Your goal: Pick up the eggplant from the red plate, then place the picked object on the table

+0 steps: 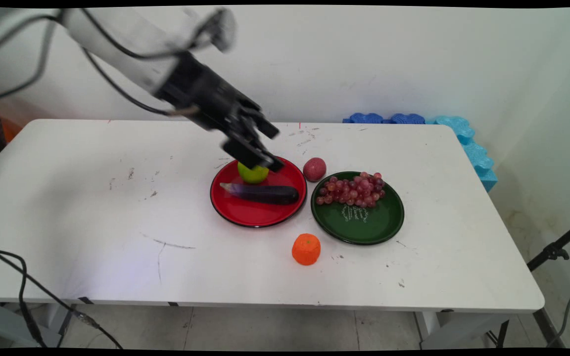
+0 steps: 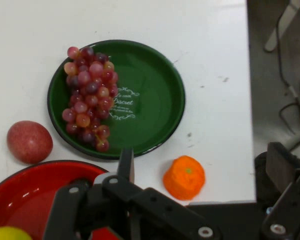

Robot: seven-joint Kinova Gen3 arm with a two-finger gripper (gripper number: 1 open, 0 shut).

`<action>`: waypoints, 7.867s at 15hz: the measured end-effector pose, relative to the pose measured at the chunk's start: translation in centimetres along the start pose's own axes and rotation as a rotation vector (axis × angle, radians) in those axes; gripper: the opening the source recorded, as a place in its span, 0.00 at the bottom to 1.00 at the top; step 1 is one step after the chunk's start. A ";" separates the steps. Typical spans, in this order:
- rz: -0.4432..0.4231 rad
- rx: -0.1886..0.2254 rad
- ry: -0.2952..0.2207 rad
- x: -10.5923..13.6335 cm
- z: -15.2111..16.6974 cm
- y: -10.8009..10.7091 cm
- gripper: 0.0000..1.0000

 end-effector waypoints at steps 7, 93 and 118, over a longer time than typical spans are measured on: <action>-0.010 -0.040 0.065 -2.8 -8.7 1.3 1.00; -0.021 -0.037 -0.270 4.8 10.2 3.5 0.00; 0.055 -0.022 -0.258 -4.3 22.8 8.7 0.00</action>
